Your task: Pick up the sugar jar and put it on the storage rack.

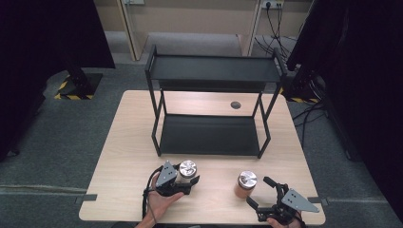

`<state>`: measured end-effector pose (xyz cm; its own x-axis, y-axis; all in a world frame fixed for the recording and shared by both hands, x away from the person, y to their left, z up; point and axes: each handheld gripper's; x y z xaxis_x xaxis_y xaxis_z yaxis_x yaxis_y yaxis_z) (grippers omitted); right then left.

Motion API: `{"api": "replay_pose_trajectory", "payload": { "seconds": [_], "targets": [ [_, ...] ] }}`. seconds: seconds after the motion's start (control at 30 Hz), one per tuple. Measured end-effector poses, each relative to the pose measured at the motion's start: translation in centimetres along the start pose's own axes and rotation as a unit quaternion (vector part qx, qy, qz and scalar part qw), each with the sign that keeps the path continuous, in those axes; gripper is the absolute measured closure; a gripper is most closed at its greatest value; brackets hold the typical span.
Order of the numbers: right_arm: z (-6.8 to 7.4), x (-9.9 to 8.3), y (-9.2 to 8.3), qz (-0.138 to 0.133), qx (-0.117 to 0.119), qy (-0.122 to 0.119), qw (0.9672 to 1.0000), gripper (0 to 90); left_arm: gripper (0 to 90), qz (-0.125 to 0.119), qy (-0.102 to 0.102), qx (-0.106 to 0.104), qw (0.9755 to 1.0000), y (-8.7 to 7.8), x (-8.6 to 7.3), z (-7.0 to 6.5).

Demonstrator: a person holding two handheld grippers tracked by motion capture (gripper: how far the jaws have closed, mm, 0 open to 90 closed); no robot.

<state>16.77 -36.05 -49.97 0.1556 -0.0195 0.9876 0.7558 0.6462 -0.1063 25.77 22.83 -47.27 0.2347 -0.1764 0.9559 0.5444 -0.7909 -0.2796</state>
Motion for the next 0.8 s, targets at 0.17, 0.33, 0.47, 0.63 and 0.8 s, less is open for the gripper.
{"api": "replay_pose_trajectory", "payload": {
  "seconds": [0.17, 0.33, 0.47, 0.63, 0.8],
  "targets": [
    [-0.02, -0.01, 0.01, 0.000, 0.000, 0.000, 1.0000, 0.3, 29.6, 0.002, 0.001, 0.002, 1.0000, -0.03, 0.11, -0.09],
    [-0.03, -0.01, 0.00, 0.000, 0.000, 0.001, 1.0000, 0.3, 30.3, 0.002, 0.008, 0.010, 0.9999, -0.04, 0.11, -0.47],
    [-0.06, -0.02, -0.01, -0.001, 0.001, 0.001, 1.0000, 0.3, 30.6, -0.003, -0.003, 0.011, 0.9999, -0.18, -0.03, -0.34],
    [-0.07, -0.02, -0.01, -0.001, 0.002, 0.001, 1.0000, 0.4, 30.7, -0.005, -0.008, 0.010, 0.9999, -0.34, 0.14, -0.29],
    [-0.07, -0.02, -0.02, -0.001, 0.002, 0.001, 1.0000, 0.4, 30.7, -0.007, -0.010, 0.008, 0.9999, -0.65, 0.68, -0.20]
  ]
}}
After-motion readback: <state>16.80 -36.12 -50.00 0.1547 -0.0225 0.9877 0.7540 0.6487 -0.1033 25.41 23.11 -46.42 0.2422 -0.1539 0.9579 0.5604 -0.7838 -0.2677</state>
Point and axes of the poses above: each handheld gripper's, and its own axes: y roughly forward along the jaws, x roughly out of its top, z roughly to its left, and after that the axes turned 5 degrees about -x, right-handed
